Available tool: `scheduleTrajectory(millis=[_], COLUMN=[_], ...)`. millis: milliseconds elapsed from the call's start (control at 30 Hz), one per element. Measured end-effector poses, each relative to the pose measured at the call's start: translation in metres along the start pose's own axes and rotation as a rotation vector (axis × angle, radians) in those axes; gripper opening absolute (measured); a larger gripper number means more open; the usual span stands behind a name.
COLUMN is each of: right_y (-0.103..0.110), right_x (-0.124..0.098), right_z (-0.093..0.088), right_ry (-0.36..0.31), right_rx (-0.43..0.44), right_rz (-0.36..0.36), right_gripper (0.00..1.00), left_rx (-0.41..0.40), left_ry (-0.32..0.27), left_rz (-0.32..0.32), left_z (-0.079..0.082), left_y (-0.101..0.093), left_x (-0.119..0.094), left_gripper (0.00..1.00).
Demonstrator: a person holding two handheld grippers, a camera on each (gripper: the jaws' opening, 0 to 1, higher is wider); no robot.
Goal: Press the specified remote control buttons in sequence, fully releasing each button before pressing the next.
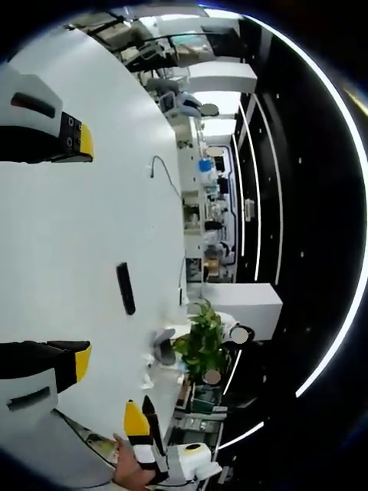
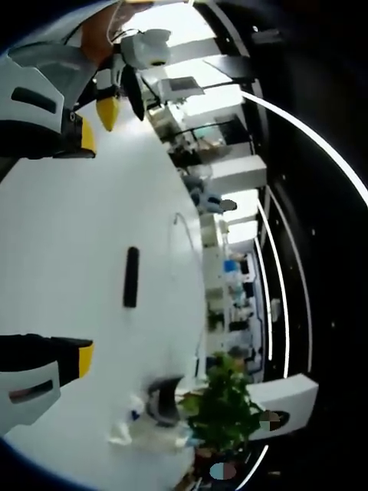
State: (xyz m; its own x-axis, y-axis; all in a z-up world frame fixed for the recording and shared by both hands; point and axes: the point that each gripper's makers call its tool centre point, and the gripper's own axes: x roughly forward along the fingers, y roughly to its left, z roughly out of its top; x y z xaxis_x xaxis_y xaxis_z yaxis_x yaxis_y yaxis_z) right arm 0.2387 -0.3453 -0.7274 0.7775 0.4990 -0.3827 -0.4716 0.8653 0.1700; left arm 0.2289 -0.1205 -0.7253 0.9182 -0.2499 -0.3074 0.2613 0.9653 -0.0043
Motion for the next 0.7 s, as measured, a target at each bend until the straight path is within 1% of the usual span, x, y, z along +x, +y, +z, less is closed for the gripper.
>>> scheduleTrajectory(millis=[167, 267, 333, 367, 400, 500, 567, 700], right_y=[-0.004, -0.009, -0.014, -0.019, -0.021, -0.022, -0.024, -0.027], right_x=[0.000, -0.002, -0.004, -0.006, -0.007, -0.006, -0.006, -0.007], right_z=[0.000, 0.001, 0.003, 0.006, 0.007, 0.006, 0.007, 0.006], right_ry=[0.001, -0.002, -0.015, -0.032, -0.036, -0.032, -0.030, -0.025], right_rx=[-0.015, -0.020, -0.020, -0.022, -0.025, -0.018, -0.032, -0.025], right_rz=[-0.022, -0.052, -0.080, -0.105, -0.116, -0.124, -0.138, -0.156], right_gripper=[0.95, 0.95, 0.94, 0.93, 0.92, 0.93, 0.93, 0.93], left_rx=[-0.005, -0.007, -0.007, -0.011, -0.012, 0.000, 0.006, 0.020], left_ry=[-0.001, -0.003, 0.011, 0.026, 0.042, 0.027, 0.037, 0.053], left_rz=[0.002, 0.001, 0.000, -0.004, -0.011, -0.018, -0.022, -0.023], left_z=[0.000, 0.001, -0.002, -0.005, -0.007, -0.005, -0.007, -0.011], left_y=[0.000, -0.001, -0.001, -0.001, -0.003, -0.005, -0.007, -0.009], left_x=[0.000, 0.000, 0.000, 0.001, 0.002, 0.001, 0.002, 0.003], left_gripper=[1.00, 1.00, 1.00, 1.00, 1.00, 1.00, 1.00, 1.00])
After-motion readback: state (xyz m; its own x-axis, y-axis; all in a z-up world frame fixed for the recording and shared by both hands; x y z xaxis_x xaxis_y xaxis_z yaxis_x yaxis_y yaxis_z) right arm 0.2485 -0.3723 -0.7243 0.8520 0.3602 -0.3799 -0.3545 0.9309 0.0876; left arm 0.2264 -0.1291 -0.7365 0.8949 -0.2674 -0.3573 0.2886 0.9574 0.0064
